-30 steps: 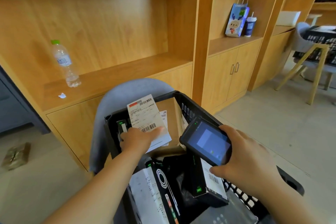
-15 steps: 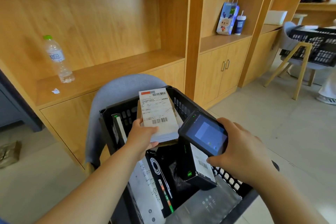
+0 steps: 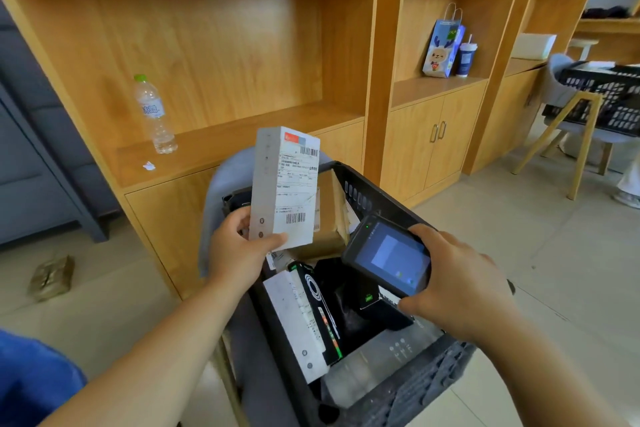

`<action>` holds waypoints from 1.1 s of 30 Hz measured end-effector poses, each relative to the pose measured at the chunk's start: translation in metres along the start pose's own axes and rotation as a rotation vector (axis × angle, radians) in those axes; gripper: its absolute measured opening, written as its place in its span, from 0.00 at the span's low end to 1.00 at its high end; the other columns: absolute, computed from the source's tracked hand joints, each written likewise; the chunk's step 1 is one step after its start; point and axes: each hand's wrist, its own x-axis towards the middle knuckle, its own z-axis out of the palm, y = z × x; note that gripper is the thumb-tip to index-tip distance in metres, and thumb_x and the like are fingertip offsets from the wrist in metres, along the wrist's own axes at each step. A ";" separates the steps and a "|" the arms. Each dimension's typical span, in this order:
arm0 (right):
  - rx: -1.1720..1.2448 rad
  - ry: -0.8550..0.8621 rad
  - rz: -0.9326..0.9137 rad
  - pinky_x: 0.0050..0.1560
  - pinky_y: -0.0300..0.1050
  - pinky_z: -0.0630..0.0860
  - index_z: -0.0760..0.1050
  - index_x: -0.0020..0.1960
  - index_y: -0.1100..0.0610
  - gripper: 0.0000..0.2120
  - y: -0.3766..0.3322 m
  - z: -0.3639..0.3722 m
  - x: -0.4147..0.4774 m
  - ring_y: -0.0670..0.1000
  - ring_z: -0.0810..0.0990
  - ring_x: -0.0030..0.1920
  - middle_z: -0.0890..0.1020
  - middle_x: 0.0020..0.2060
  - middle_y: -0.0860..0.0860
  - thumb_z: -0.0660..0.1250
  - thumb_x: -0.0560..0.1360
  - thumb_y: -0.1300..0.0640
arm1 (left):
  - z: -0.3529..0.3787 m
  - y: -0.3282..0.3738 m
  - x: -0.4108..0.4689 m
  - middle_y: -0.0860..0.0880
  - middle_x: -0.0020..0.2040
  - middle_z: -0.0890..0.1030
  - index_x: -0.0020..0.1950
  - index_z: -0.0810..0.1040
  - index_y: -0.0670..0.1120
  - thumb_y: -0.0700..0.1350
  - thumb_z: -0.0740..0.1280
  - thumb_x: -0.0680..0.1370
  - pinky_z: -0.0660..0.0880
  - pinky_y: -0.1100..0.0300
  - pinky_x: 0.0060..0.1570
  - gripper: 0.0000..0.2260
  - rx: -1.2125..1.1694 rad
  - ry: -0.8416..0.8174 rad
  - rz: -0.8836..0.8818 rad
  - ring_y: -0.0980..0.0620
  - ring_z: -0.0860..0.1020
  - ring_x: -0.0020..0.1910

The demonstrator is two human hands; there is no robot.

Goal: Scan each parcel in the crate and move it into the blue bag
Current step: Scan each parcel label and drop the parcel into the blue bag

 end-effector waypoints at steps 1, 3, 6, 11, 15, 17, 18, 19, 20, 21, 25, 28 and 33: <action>-0.006 -0.005 -0.012 0.44 0.46 0.73 0.57 0.69 0.46 0.45 -0.003 -0.002 -0.002 0.47 0.70 0.44 0.70 0.47 0.43 0.72 0.56 0.40 | -0.005 0.001 -0.003 0.60 0.48 0.80 0.58 0.76 0.54 0.42 0.79 0.66 0.74 0.65 0.39 0.24 0.007 0.015 0.008 0.62 0.79 0.47; -0.011 -0.016 -0.025 0.44 0.46 0.72 0.58 0.68 0.46 0.44 -0.009 -0.004 -0.006 0.48 0.71 0.43 0.69 0.46 0.43 0.72 0.56 0.41 | -0.014 0.001 -0.009 0.59 0.50 0.81 0.58 0.76 0.53 0.42 0.79 0.66 0.72 0.66 0.40 0.23 -0.011 0.037 0.008 0.62 0.78 0.47; -0.026 -0.026 -0.035 0.43 0.45 0.72 0.59 0.67 0.45 0.43 -0.016 -0.007 -0.012 0.48 0.72 0.42 0.71 0.45 0.43 0.73 0.56 0.41 | -0.026 0.004 -0.018 0.63 0.47 0.79 0.56 0.75 0.55 0.42 0.79 0.66 0.71 0.71 0.37 0.22 -0.029 0.063 0.013 0.64 0.78 0.46; -0.045 -0.027 -0.059 0.41 0.44 0.70 0.59 0.66 0.45 0.43 -0.024 -0.009 -0.019 0.48 0.72 0.42 0.71 0.46 0.43 0.72 0.55 0.40 | -0.036 0.008 -0.030 0.65 0.44 0.78 0.53 0.75 0.57 0.39 0.79 0.66 0.70 0.78 0.31 0.22 -0.068 0.068 0.038 0.71 0.77 0.39; -0.042 -0.015 -0.073 0.42 0.45 0.70 0.59 0.67 0.45 0.43 -0.028 -0.010 -0.024 0.48 0.72 0.43 0.70 0.46 0.43 0.72 0.56 0.40 | -0.040 0.009 -0.038 0.65 0.45 0.77 0.53 0.75 0.56 0.38 0.78 0.66 0.69 0.79 0.31 0.22 -0.092 0.079 0.055 0.73 0.77 0.39; -0.039 -0.006 -0.078 0.42 0.45 0.70 0.59 0.67 0.46 0.43 -0.029 -0.011 -0.026 0.48 0.72 0.44 0.71 0.46 0.43 0.72 0.56 0.40 | -0.043 0.009 -0.040 0.65 0.45 0.77 0.52 0.75 0.57 0.38 0.78 0.66 0.70 0.79 0.31 0.22 -0.101 0.079 0.060 0.74 0.76 0.39; -0.035 -0.001 -0.080 0.42 0.45 0.70 0.59 0.67 0.46 0.43 -0.030 -0.011 -0.027 0.48 0.72 0.44 0.71 0.47 0.43 0.73 0.56 0.40 | -0.045 0.009 -0.042 0.66 0.45 0.77 0.52 0.75 0.57 0.39 0.78 0.66 0.71 0.78 0.31 0.22 -0.106 0.083 0.057 0.73 0.77 0.39; -0.029 0.008 -0.083 0.43 0.45 0.70 0.59 0.66 0.46 0.43 -0.032 -0.011 -0.029 0.48 0.72 0.45 0.71 0.47 0.43 0.73 0.56 0.40 | -0.048 0.008 -0.044 0.66 0.45 0.77 0.53 0.75 0.57 0.40 0.78 0.66 0.72 0.76 0.32 0.22 -0.108 0.093 0.050 0.72 0.77 0.40; -0.020 0.019 -0.088 0.43 0.45 0.71 0.59 0.66 0.46 0.42 -0.034 -0.010 -0.030 0.49 0.73 0.45 0.71 0.47 0.44 0.73 0.56 0.40 | -0.053 0.008 -0.046 0.66 0.45 0.77 0.54 0.76 0.56 0.41 0.78 0.66 0.73 0.73 0.34 0.22 -0.110 0.108 0.040 0.70 0.78 0.42; -0.007 0.029 -0.094 0.44 0.46 0.72 0.59 0.66 0.46 0.42 -0.038 -0.009 -0.031 0.49 0.73 0.45 0.72 0.47 0.44 0.73 0.56 0.40 | -0.059 0.006 -0.048 0.65 0.46 0.78 0.55 0.76 0.56 0.42 0.79 0.66 0.74 0.71 0.38 0.22 -0.115 0.124 0.024 0.67 0.79 0.43; 0.061 0.027 -0.166 0.44 0.46 0.72 0.60 0.67 0.47 0.43 -0.062 0.000 -0.036 0.50 0.74 0.48 0.74 0.51 0.45 0.74 0.56 0.40 | -0.095 -0.011 -0.063 0.57 0.48 0.84 0.50 0.79 0.57 0.43 0.78 0.66 0.78 0.59 0.45 0.17 -0.175 0.164 -0.054 0.57 0.82 0.46; 0.101 0.003 -0.252 0.43 0.46 0.74 0.60 0.66 0.46 0.43 -0.089 0.011 -0.038 0.49 0.74 0.47 0.75 0.52 0.45 0.75 0.57 0.41 | -0.131 -0.026 -0.086 0.59 0.41 0.85 0.47 0.80 0.56 0.42 0.77 0.68 0.77 0.62 0.39 0.13 -0.195 0.194 -0.120 0.60 0.83 0.39; 0.125 -0.075 -0.371 0.43 0.47 0.75 0.60 0.64 0.46 0.41 -0.144 0.033 -0.043 0.49 0.74 0.48 0.74 0.52 0.45 0.76 0.57 0.42 | -0.196 -0.056 -0.133 0.52 0.43 0.86 0.45 0.83 0.51 0.42 0.75 0.70 0.80 0.55 0.42 0.07 -0.224 0.314 -0.285 0.52 0.84 0.43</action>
